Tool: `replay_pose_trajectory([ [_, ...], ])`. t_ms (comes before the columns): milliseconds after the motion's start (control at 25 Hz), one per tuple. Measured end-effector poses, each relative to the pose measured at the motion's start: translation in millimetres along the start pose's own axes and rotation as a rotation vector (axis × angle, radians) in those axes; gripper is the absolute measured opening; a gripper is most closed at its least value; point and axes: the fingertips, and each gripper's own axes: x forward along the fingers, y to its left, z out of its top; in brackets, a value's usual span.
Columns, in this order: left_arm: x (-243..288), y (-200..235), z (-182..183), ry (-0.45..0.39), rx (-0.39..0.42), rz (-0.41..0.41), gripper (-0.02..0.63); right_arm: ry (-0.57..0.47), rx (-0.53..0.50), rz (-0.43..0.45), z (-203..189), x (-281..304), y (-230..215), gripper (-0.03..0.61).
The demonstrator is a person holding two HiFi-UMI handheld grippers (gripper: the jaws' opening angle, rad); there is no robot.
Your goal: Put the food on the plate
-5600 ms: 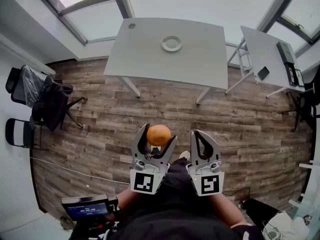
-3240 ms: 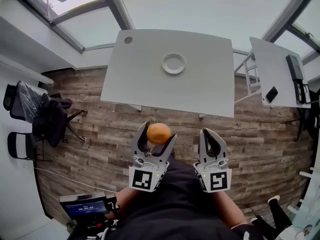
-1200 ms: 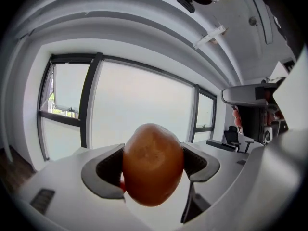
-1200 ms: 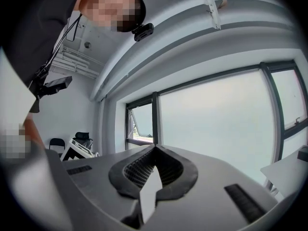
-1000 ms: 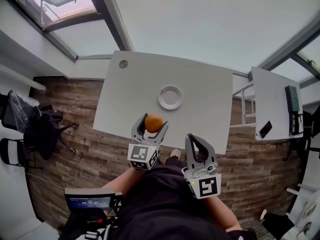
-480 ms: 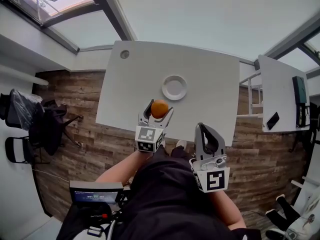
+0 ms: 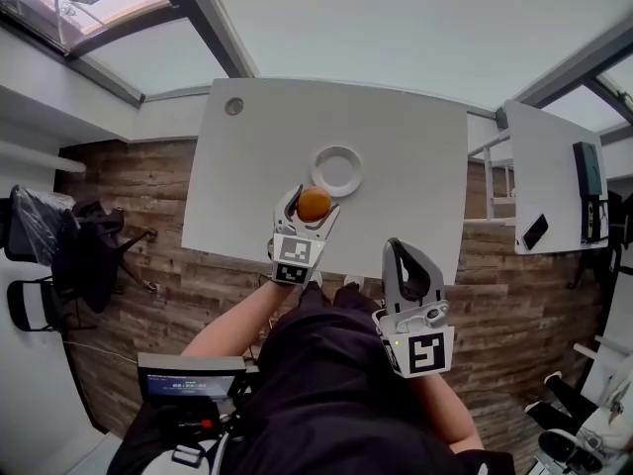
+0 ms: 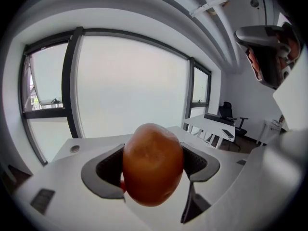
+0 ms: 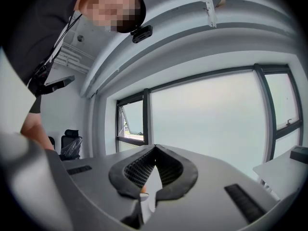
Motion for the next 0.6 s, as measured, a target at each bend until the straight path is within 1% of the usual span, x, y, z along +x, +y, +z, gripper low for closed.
replay_pose_trajectory([
  [80, 3.1, 4.6, -2.0, 0.040, -0.041, 0.001, 0.341, -0.002, 0.011, 0.017, 4.3, 0.4, 5.3, 0.005],
  [120, 6.0, 7.2, -2.9, 0.053, -0.041, 0.000, 0.341, -0.006, 0.012, 0.020, 6.2, 1.4, 7.4, 0.005],
  [240, 16.5, 10.4, -8.7, 0.042, 0.038, -0.019, 0.341, -0.008, 0.004, 0.016, 8.8, 2.9, 11.8, 0.005],
  [280, 18.5, 9.1, -8.7, 0.036, 0.053, -0.029, 0.341, -0.004, -0.001, 0.015, 8.5, 2.0, 12.5, 0.005],
  [400, 20.7, 6.2, -10.3, 0.045, 0.060, -0.051, 0.341, 0.002, -0.013, 0.021, 6.8, 0.7, 15.8, 0.005],
  [520, 22.8, 8.3, -8.3, 0.077, 0.031, -0.056, 0.341, -0.006, -0.016, 0.024, 7.6, 2.7, 17.9, 0.005],
  [600, 33.2, 9.1, -12.6, 0.071, 0.050, -0.060, 0.341, -0.004, -0.026, 0.023, 6.9, 1.7, 16.0, 0.005],
])
